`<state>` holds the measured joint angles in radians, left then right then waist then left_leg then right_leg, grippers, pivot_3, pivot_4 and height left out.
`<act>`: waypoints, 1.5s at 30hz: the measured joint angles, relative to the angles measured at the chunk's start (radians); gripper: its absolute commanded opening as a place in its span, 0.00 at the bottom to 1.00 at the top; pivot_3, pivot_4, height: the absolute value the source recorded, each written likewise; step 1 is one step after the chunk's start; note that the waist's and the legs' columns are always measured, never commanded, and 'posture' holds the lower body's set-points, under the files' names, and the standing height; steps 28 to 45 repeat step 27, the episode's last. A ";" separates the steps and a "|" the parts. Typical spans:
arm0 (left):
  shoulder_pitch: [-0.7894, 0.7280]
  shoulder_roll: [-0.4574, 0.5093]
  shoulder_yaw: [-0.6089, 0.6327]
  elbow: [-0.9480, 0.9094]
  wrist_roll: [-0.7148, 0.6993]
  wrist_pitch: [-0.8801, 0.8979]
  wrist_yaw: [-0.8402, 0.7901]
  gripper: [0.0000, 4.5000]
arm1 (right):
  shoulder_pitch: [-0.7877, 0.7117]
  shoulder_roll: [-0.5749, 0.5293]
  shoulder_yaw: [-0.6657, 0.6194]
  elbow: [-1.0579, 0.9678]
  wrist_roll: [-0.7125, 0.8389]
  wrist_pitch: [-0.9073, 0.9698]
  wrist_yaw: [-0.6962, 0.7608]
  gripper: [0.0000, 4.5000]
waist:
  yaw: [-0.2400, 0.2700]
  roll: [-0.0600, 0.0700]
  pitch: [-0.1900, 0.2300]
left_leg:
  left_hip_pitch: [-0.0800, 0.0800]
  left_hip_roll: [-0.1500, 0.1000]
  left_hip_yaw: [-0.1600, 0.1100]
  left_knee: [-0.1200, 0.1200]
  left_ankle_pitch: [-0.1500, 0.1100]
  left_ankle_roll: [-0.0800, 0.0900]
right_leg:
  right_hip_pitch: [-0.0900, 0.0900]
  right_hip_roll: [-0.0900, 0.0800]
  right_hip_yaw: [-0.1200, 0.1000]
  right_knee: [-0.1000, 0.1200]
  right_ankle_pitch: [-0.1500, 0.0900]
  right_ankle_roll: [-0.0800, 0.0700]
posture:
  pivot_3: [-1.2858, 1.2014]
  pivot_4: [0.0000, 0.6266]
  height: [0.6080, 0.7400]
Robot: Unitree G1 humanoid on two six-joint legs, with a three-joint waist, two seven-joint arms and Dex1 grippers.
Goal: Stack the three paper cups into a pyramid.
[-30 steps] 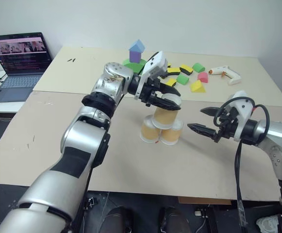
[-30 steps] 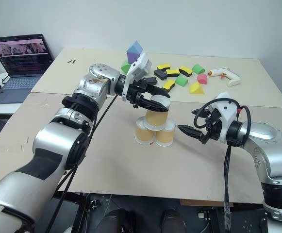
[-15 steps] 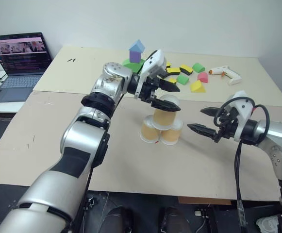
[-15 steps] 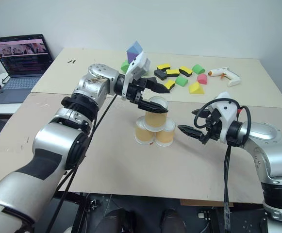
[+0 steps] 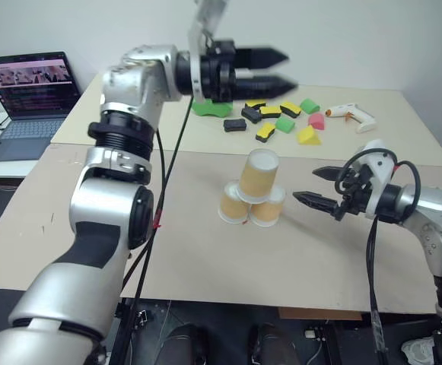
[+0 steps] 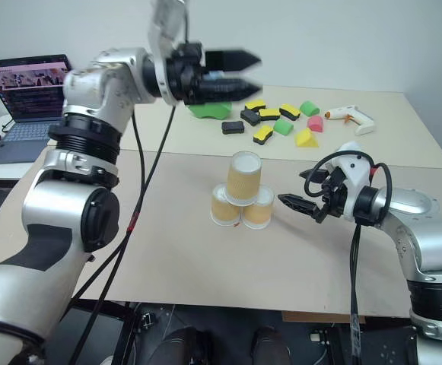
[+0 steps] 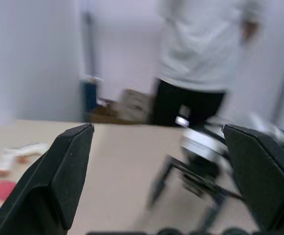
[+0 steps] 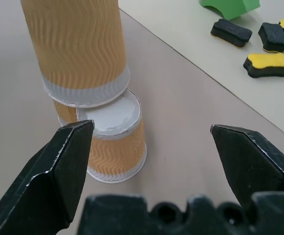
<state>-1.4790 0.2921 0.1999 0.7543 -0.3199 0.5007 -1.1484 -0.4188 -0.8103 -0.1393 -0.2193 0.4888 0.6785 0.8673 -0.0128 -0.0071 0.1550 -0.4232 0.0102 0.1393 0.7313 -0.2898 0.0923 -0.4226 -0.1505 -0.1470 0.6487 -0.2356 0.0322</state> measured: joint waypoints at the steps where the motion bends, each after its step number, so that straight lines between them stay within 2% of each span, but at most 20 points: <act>1: 0.032 0.002 0.037 -0.036 0.002 -0.004 0.112 1.00 | 0.001 0.000 0.000 0.000 -0.002 0.000 -0.005 1.00 | 0.000 0.000 0.000 | 0.001 0.000 0.000 0.000 0.000 0.000 | 0.001 0.000 0.001 0.000 0.000 0.000 | 0.52 0.24 0.66; 5: 0.316 0.011 0.158 -0.270 0.055 -0.008 0.564 1.00 | 0.050 -0.007 -0.019 -0.007 -0.007 0.002 -0.030 1.00 | -0.001 0.001 0.000 | 0.003 0.000 0.000 0.000 0.000 0.000 | 0.002 0.000 0.002 0.002 0.001 -0.001 | 0.52 0.24 0.66; 7: 0.453 0.015 0.202 -0.378 0.087 0.006 0.705 1.00 | 0.064 -0.012 -0.042 -0.003 -0.008 0.005 -0.044 1.00 | -0.002 0.000 0.000 | 0.001 0.000 0.001 0.000 0.000 0.000 | -0.001 0.000 0.002 0.007 0.001 -0.001 | 0.52 0.24 0.66; 8: 0.575 0.030 0.213 -0.483 0.129 0.011 0.797 1.00 | 0.063 -0.023 -0.056 0.010 -0.015 0.008 -0.064 1.00 | -0.002 0.000 0.000 | 0.001 0.000 0.001 0.000 0.000 0.000 | 0.000 0.000 0.001 0.007 0.001 -0.001 | 0.52 0.24 0.66; 10: 0.684 0.041 0.239 -0.571 0.162 0.028 0.879 1.00 | 0.048 -0.028 -0.076 0.042 -0.037 0.010 -0.100 1.00 | 0.001 0.000 0.000 | 0.001 0.000 0.001 0.001 0.000 0.000 | 0.000 0.000 0.000 0.007 0.001 -0.001 | 0.52 0.24 0.66; 14: 0.920 0.044 0.313 -0.768 0.184 0.048 1.018 1.00 | -0.037 0.010 -0.069 0.195 -0.154 -0.009 -0.274 1.00 | 0.010 -0.001 0.000 | 0.002 0.000 0.000 0.004 0.000 0.000 | 0.002 -0.001 0.000 0.008 0.001 -0.001 | 0.52 0.24 0.66; 18: 1.078 -0.023 0.336 -0.835 0.182 0.025 1.091 1.00 | -0.094 0.093 -0.050 0.371 -0.290 -0.101 -0.468 1.00 | 0.023 -0.001 0.000 | 0.002 0.000 0.001 0.008 0.000 -0.001 | 0.001 -0.004 0.001 0.008 0.000 -0.001 | 0.52 0.24 0.66; 21: 1.178 -0.090 0.339 -0.847 0.202 -0.053 1.165 1.00 | -0.108 0.209 -0.090 0.516 -0.319 -0.226 -0.618 1.00 | 0.020 -0.002 -0.001 | 0.002 0.000 0.001 0.008 0.000 -0.001 | 0.001 -0.003 0.001 0.009 0.000 -0.001 | 0.52 0.24 0.66; 23: 1.220 -0.109 0.332 -0.847 0.214 -0.094 1.205 1.00 | -0.092 0.263 -0.111 0.580 -0.325 -0.293 -0.677 1.00 | 0.018 -0.002 -0.001 | 0.001 0.000 0.001 0.008 0.000 -0.001 | 0.000 -0.003 0.001 0.009 0.000 -0.001 | 0.52 0.24 0.66; 27: 1.233 -0.104 0.345 -0.843 0.218 -0.181 1.254 1.00 | -0.045 0.298 -0.121 0.614 -0.340 -0.399 -0.734 1.00 | 0.014 -0.001 -0.002 | 0.000 -0.001 0.002 0.008 0.000 -0.001 | -0.001 -0.003 0.001 0.014 0.000 -0.001 | 0.52 0.24 0.66; 45: 1.233 -0.104 0.345 -0.843 0.218 -0.181 1.254 1.00 | -0.045 0.298 -0.121 0.614 -0.340 -0.399 -0.734 1.00 | 0.014 -0.001 -0.002 | 0.000 -0.001 0.002 0.008 0.000 -0.001 | -0.001 -0.003 0.001 0.014 0.000 -0.001 | 0.52 0.24 0.66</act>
